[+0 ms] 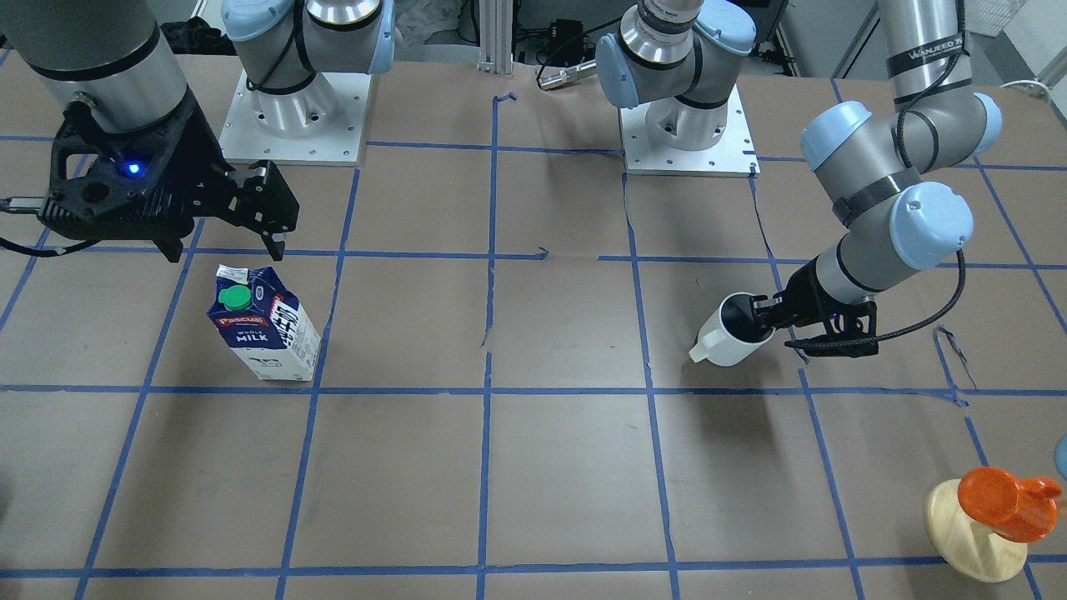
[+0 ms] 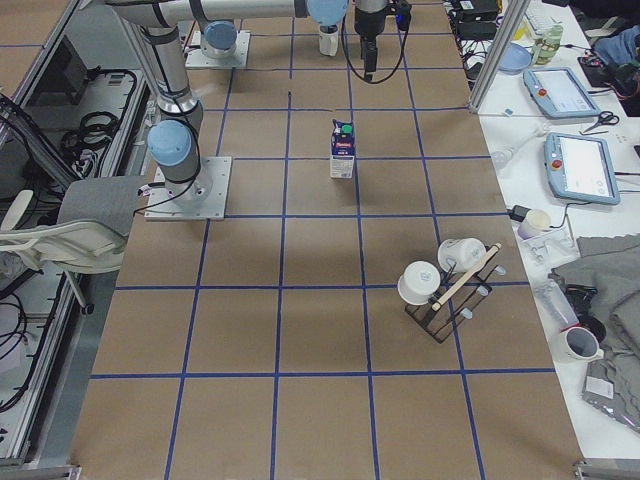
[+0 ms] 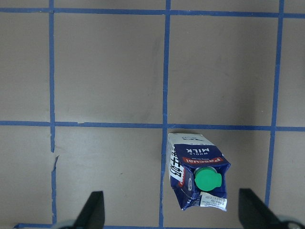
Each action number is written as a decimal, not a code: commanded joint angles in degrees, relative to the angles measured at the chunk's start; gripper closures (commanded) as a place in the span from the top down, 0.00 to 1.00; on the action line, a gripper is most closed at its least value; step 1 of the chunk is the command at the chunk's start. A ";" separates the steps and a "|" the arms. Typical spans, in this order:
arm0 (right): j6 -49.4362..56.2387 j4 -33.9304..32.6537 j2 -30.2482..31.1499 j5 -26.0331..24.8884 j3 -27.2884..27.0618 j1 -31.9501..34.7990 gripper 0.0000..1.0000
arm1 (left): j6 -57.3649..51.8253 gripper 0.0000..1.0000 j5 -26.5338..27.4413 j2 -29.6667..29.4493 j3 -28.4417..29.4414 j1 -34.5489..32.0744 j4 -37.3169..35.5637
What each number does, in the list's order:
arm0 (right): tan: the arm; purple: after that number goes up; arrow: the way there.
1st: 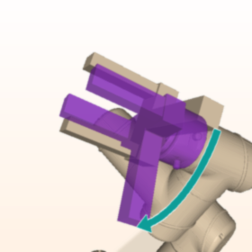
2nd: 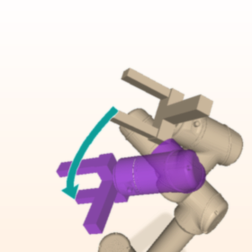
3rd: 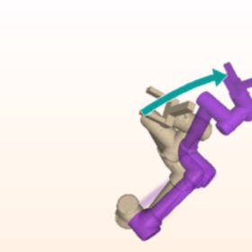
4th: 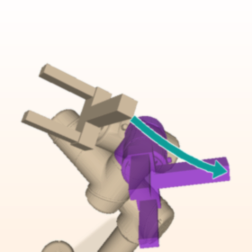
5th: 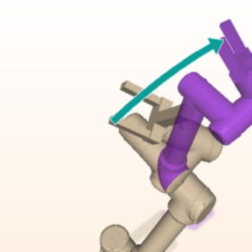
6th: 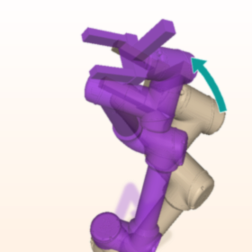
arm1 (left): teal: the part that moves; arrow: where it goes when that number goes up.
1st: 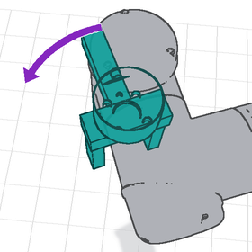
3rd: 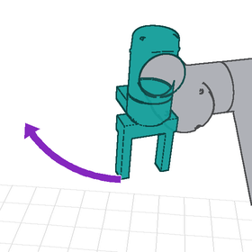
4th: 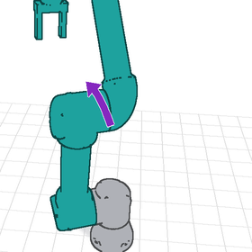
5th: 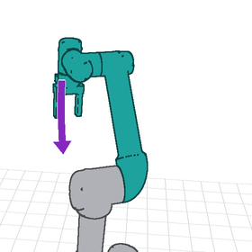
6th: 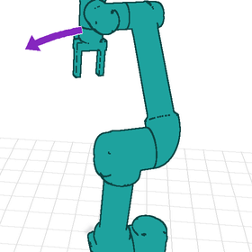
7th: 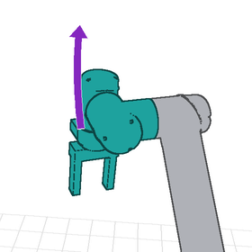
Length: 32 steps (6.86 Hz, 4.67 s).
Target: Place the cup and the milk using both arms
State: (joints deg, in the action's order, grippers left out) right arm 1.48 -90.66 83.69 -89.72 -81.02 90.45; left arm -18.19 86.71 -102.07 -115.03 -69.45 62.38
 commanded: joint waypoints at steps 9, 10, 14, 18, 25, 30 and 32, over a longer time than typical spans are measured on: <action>1.77 2.07 -0.10 -0.28 -1.93 -0.36 1.00 | 53.78 0.00 -0.05 0.30 3.68 -43.65 -5.76; 3.26 1.46 0.25 -0.37 -3.52 -0.89 1.00 | 53.78 0.00 -0.14 -0.05 3.16 -43.93 -7.26; 3.79 1.28 -0.36 -0.19 -5.19 -3.78 1.00 | 53.09 0.35 0.12 -0.58 -0.19 -43.85 -11.58; 6.26 -9.69 -1.16 -0.28 -16.60 -4.58 1.00 | 48.80 0.76 2.14 3.79 5.84 -38.95 -4.08; 6.70 -11.47 -1.51 -2.91 -22.16 -5.37 0.69 | 16.96 1.00 1.96 16.99 23.88 -19.51 20.49; 6.09 -11.38 -1.33 -2.57 -21.38 -5.37 0.12 | 13.03 1.00 2.05 15.85 28.89 -15.11 29.72; 4.69 -10.77 -1.16 0.40 -18.14 -4.59 0.11 | 12.12 1.00 1.80 15.59 29.43 -15.10 29.47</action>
State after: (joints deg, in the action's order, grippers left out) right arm 7.15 -101.84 82.43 -91.37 -100.99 85.36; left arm -5.63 88.68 -86.30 -85.96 -84.55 91.99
